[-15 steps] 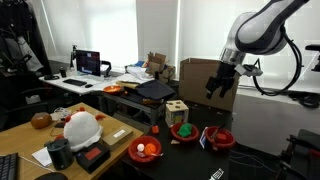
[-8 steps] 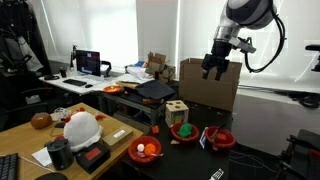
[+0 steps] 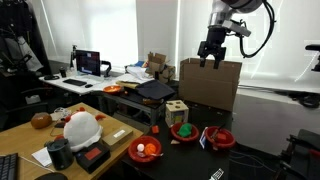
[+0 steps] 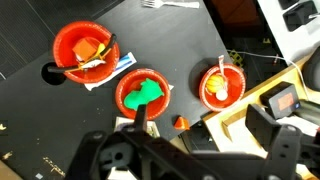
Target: Put the black object on top of the red bowl to the far right
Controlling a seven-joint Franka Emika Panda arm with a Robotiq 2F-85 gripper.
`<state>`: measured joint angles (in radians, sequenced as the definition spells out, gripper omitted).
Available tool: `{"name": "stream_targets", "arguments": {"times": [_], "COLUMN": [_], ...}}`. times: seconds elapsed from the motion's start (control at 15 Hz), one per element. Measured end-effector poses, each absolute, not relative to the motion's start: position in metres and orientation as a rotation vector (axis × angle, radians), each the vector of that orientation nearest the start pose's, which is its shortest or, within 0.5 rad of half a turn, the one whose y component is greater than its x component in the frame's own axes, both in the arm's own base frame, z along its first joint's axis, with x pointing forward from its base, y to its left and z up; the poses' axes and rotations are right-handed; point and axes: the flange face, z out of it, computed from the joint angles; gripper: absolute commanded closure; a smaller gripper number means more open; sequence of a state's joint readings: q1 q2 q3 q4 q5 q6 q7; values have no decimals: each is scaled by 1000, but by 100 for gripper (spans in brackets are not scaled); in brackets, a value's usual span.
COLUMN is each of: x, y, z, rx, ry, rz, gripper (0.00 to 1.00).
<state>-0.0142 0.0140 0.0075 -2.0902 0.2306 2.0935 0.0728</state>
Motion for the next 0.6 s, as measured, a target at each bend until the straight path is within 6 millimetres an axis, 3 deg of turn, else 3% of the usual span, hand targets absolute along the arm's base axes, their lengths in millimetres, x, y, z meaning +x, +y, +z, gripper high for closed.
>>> {"name": "stream_targets", "arguments": {"times": [0.27, 0.6], "x": [564, 571], "y": [9, 10], "z": [417, 414], "rx": [-2951, -2949], "ry": [333, 363], "rz": [26, 29], "gripper": [0, 0]}}
